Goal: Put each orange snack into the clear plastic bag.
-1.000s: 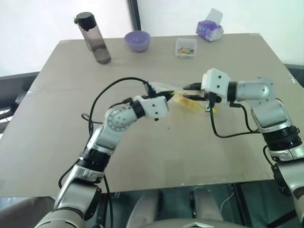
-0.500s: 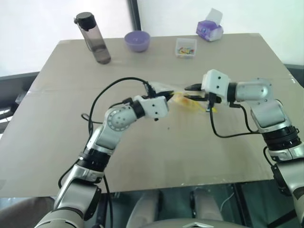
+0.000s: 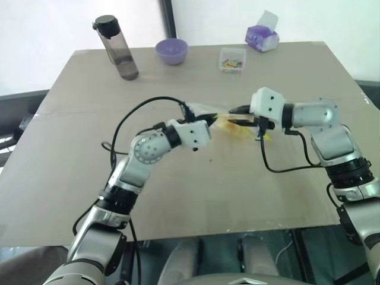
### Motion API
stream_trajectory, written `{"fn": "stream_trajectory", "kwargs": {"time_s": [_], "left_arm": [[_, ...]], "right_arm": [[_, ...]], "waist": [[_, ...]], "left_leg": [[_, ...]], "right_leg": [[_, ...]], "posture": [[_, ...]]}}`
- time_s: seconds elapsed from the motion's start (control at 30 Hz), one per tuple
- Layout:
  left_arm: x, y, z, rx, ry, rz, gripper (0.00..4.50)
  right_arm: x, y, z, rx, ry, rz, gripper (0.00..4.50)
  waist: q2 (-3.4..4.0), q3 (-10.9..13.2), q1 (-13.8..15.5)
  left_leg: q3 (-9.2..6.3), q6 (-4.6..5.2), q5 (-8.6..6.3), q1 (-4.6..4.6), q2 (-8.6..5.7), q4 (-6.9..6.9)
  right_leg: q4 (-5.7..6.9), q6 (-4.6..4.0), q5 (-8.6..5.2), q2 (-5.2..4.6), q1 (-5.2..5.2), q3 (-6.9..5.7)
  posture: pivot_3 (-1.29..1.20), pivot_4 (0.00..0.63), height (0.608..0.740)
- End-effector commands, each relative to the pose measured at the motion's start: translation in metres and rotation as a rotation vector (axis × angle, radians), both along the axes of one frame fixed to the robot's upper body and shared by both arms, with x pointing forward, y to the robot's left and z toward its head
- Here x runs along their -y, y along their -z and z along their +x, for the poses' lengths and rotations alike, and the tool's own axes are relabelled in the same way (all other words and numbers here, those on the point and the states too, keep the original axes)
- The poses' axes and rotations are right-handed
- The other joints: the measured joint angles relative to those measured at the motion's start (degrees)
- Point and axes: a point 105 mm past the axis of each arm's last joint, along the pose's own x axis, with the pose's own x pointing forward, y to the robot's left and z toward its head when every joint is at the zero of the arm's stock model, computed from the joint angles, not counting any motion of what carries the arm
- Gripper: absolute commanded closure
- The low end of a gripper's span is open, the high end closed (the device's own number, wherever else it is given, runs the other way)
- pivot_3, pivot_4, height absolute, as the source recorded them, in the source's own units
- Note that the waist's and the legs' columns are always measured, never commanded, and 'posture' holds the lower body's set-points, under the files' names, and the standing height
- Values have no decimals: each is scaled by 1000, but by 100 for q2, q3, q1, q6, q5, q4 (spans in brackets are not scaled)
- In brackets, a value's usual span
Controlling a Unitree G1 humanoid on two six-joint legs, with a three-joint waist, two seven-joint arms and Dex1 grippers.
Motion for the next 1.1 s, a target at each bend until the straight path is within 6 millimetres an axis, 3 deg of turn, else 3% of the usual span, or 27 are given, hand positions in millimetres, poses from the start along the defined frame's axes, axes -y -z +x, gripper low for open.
{"fn": "stream_trajectory", "kwargs": {"time_s": [0.03, 0.3, 0.63, 1.1], "left_arm": [[0, -14, -5, 56, 15, -18, 4500], [-4, -12, 0, 49, -15, -29, 4500], [-51, 13, 21, -8, -193, 13, 4500], [-72, 12, 29, 10, -241, 35, 4500]], "right_arm": [[-3, -14, -3, 56, -18, 22, 4446], [0, -13, -2, 59, -9, 15, 4446], [10, -11, 2, 63, 30, -8, 4446], [35, -7, 7, 65, 115, -38, 4446]], "waist": [[0, 0, 0], [0, 0, 0], [0, 0, -7], [0, 0, 3]], "left_leg": [[0, 0, 0, 0, 0, 0], [0, 0, 0, 0, 0, 0], [0, 0, 0, 1, 0, 0], [-1, 0, 0, 0, -1, -1]], "right_leg": [[0, 0, 0, 0, 0, 0], [0, 0, 0, 0, 0, 0], [1, 0, 0, 0, -1, 1], [0, 0, 0, 0, -1, -1]], "posture": [[0, 150, 740], [0, 150, 740], [0, 150, 740], [0, 150, 740]]}}
